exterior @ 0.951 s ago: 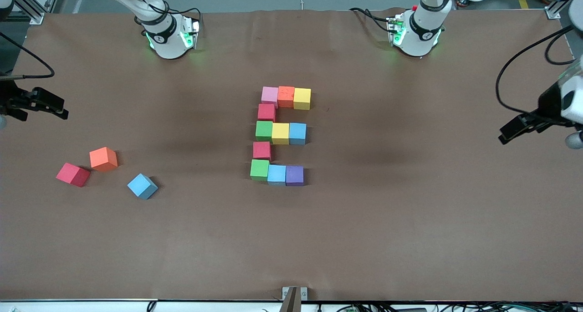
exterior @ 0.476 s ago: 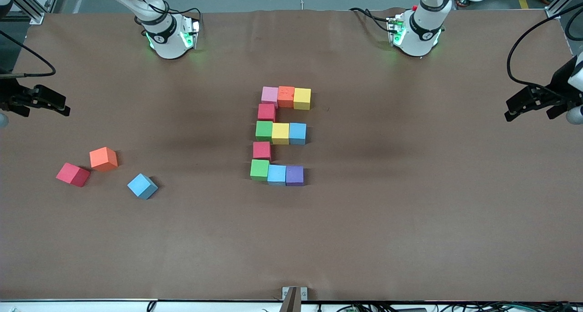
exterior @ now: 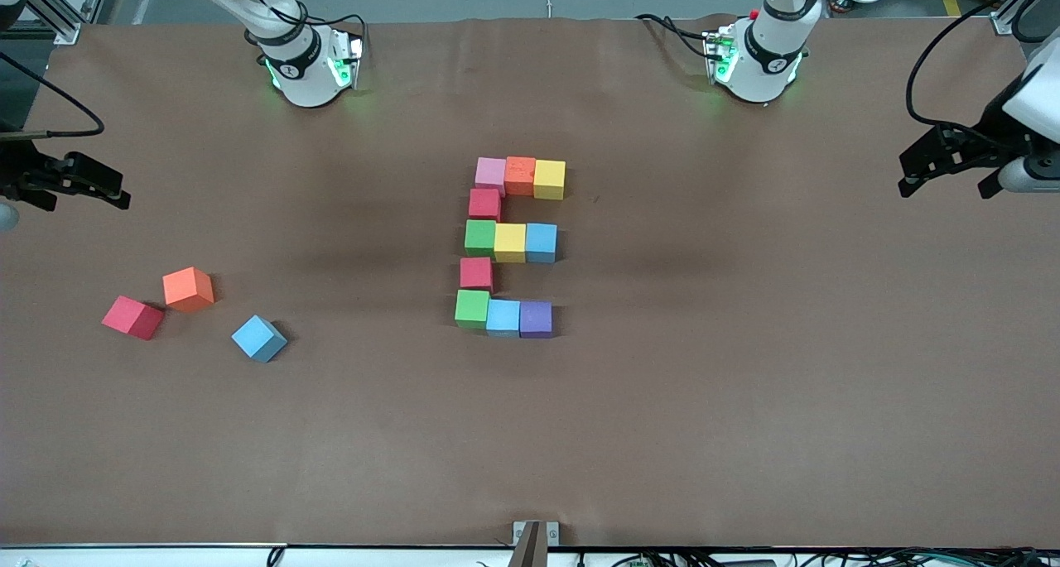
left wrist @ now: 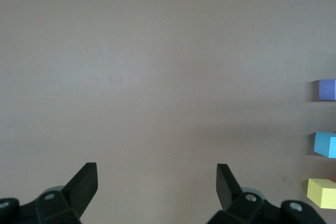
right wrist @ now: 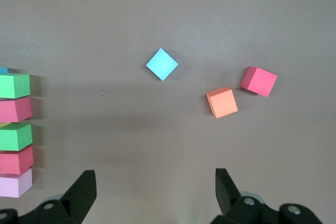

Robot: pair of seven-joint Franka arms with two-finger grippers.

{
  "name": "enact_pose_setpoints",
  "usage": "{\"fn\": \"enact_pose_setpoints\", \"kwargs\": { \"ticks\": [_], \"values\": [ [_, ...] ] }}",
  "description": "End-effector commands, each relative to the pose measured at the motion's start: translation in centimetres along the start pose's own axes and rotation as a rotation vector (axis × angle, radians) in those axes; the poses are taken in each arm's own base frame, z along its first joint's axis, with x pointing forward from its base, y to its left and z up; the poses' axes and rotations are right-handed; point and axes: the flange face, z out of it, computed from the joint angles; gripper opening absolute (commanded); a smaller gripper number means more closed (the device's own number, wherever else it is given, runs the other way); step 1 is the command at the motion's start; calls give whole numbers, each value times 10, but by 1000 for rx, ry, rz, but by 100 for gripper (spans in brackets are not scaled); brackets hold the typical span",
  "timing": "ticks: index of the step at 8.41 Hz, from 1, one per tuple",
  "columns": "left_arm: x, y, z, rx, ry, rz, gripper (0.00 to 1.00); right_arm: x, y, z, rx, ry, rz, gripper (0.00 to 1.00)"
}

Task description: Arrange 11 blocks into digit 3

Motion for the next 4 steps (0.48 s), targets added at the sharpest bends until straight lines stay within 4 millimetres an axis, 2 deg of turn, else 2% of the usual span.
{"fn": "enact_pose_setpoints", "kwargs": {
  "ticks": [1,4],
  "values": [
    [-10,-9,-3,-1,-8,5,100,-5,-5,-4,17,-13,8,100],
    [-4,-1,5,-5,-26,-9,100,-5,-4,-9,16,-2,11,100]
  ]
}}
